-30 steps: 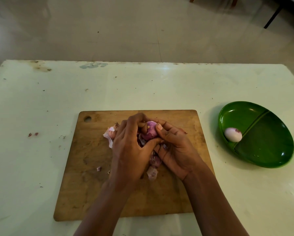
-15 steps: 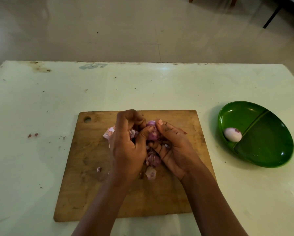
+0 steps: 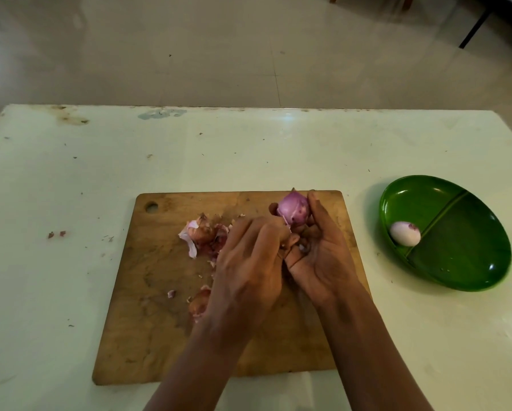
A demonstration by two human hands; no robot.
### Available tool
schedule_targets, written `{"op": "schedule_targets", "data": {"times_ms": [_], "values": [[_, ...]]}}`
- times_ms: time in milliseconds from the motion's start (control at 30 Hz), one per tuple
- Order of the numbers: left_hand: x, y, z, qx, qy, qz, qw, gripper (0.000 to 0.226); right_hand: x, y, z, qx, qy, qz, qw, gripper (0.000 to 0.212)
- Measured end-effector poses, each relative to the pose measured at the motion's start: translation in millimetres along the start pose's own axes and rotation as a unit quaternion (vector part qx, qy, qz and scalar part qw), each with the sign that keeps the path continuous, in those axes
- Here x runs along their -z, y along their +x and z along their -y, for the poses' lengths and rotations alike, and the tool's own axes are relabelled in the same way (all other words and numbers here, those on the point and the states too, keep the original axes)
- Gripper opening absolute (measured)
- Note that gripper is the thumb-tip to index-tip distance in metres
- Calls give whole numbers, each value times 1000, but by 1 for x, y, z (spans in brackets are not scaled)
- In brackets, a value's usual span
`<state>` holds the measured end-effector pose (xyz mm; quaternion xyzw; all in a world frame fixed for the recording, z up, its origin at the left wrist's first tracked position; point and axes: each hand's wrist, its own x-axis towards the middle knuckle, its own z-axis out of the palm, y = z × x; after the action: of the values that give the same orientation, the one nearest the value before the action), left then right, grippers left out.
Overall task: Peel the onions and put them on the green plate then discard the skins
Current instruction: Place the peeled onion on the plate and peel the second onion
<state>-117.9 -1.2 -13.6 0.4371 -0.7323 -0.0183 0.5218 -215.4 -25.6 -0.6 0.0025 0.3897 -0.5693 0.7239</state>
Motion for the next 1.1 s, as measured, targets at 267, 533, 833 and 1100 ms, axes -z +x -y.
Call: {"op": "schedule_targets", "data": {"times_ms": [267, 533, 833, 1100], "values": [[1, -6, 7, 53, -8, 28, 998, 20, 12, 8, 11, 26, 79, 6, 997, 51], [1, -4, 15, 94, 29, 46, 994, 41, 15, 7, 5, -2, -33, 99, 994, 58], [5, -1, 15, 136, 9, 45, 990, 51, 11, 3, 1, 0, -135, 144, 980, 48], [6, -2, 16, 170, 3, 60, 984, 64, 11, 4, 1, 10, -147, 143, 979, 43]]}}
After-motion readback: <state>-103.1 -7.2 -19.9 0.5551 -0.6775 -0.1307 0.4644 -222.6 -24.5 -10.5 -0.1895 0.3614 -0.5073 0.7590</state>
